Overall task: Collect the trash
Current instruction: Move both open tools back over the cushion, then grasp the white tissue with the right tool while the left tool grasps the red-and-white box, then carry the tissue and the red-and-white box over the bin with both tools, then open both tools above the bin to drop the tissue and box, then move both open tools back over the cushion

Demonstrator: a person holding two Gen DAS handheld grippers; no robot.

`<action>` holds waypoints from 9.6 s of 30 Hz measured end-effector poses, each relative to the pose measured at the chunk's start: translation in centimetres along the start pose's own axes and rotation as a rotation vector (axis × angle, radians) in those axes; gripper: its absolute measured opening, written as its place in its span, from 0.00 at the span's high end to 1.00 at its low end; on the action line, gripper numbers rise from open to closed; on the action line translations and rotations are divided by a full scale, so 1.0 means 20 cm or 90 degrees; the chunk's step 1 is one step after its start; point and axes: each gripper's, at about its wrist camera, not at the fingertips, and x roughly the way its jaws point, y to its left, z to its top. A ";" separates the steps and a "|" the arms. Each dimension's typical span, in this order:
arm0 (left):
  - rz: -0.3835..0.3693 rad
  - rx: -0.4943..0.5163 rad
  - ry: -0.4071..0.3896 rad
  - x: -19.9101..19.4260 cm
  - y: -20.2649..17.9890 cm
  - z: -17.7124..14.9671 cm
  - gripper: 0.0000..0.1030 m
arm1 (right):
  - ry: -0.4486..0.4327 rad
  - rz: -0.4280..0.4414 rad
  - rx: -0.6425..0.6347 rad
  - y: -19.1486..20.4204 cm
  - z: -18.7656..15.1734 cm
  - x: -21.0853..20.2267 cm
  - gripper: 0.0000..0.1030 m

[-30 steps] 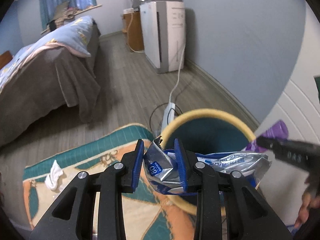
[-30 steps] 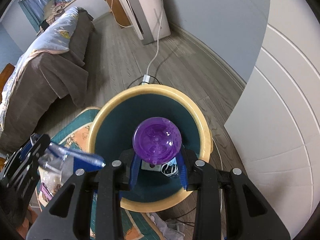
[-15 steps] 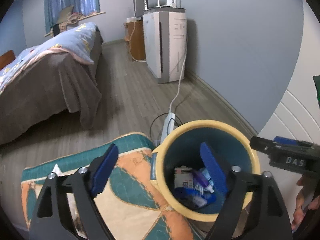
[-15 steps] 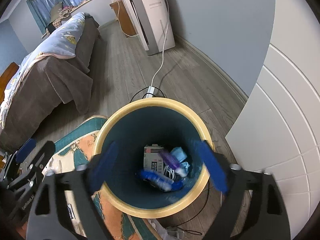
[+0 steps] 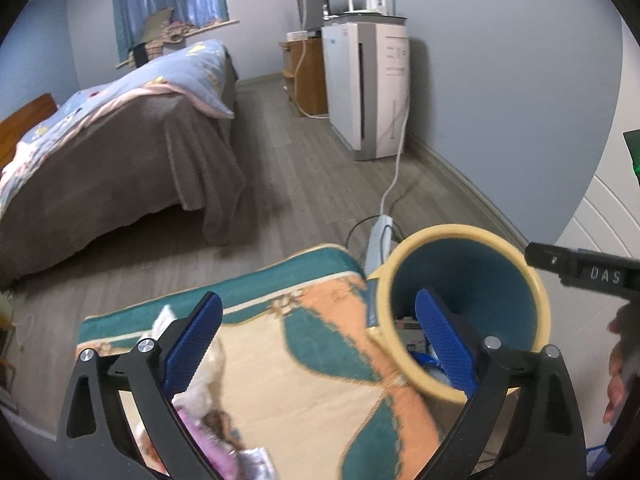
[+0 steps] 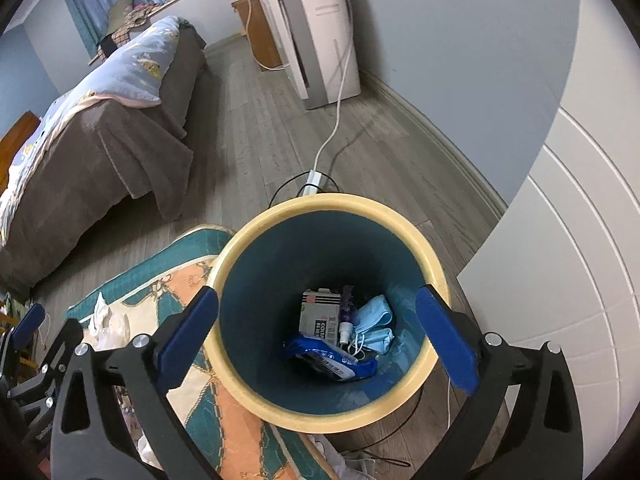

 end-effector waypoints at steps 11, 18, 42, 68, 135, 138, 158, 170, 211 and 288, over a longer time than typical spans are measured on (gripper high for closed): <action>0.056 -0.016 0.011 -0.22 0.34 -0.15 0.06 | -0.020 0.010 -0.081 0.26 -0.06 -0.11 0.06; 0.087 -0.041 0.026 -0.38 0.56 -0.26 0.06 | -0.017 0.013 -0.138 0.46 -0.16 -0.16 0.06; 0.055 -0.133 0.054 -0.50 1.04 -0.59 0.05 | 0.032 0.021 -0.226 0.93 -0.49 -0.17 0.06; 0.063 -0.109 0.078 -0.42 1.07 -0.59 0.05 | 0.229 0.025 -0.311 1.19 -1.08 0.21 0.22; -0.013 -0.116 0.004 -0.27 0.92 -0.35 0.88 | 0.069 0.083 -0.218 0.82 -0.32 -0.04 0.75; -0.020 -0.102 0.006 -0.26 0.85 -0.34 0.88 | 0.066 0.083 -0.209 0.78 -0.30 -0.05 0.75; -0.080 -0.001 0.025 -0.19 0.36 -0.28 0.88 | 0.042 0.066 -0.079 0.27 -0.14 -0.05 0.75; -0.112 0.055 0.078 -0.10 0.09 -0.32 0.88 | 0.016 0.009 -0.022 0.06 -0.07 -0.04 0.75; -0.142 0.079 0.083 0.34 -0.39 0.07 0.87 | -0.072 -0.070 -0.026 -0.11 -0.01 -0.02 0.75; 0.134 -0.126 0.096 -0.17 1.37 -0.42 0.06 | 0.051 0.050 -0.250 1.32 -0.36 0.23 0.06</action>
